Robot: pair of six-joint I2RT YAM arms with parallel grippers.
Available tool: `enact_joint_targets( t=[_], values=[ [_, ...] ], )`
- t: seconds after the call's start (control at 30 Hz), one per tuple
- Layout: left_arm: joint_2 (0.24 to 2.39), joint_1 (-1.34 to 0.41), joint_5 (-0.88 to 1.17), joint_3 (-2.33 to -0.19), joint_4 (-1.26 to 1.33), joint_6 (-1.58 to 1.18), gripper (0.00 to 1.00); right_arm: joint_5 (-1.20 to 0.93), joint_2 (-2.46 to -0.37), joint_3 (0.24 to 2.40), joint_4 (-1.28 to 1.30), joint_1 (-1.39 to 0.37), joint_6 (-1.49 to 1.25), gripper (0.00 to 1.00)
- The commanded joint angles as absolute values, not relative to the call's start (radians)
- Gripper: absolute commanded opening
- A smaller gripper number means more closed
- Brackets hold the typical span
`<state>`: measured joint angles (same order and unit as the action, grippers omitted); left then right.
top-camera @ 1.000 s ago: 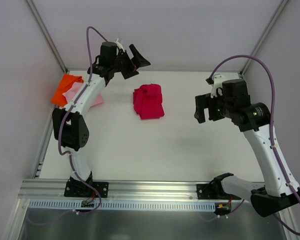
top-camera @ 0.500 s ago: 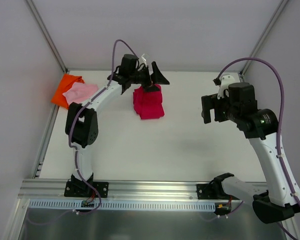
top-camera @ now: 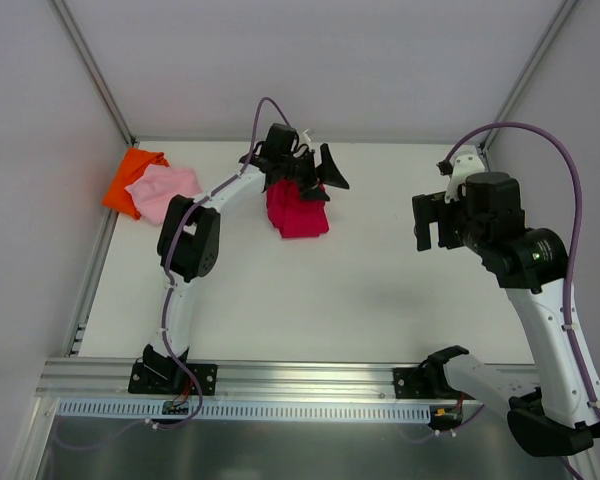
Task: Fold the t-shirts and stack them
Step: Smooth out wrinkles on the folded tshirt
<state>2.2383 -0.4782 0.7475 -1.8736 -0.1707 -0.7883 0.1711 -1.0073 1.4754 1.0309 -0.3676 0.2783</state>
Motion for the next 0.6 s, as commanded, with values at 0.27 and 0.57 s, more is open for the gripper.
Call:
enact_joint_targets(
  t=[0.27, 0.57],
  values=[
    [2.206, -0.468, 0.399, -1.937, -0.400, -0.614, 0.94, 0.175, -0.996, 1.486, 1.032, -0.374, 0.313, 0.97],
    [2.218, -0.445, 0.158, -1.993, -0.564, -0.604, 0.95, 0.120, -0.988, 1.499, 1.045, -0.374, 0.318, 0.96]
  ],
)
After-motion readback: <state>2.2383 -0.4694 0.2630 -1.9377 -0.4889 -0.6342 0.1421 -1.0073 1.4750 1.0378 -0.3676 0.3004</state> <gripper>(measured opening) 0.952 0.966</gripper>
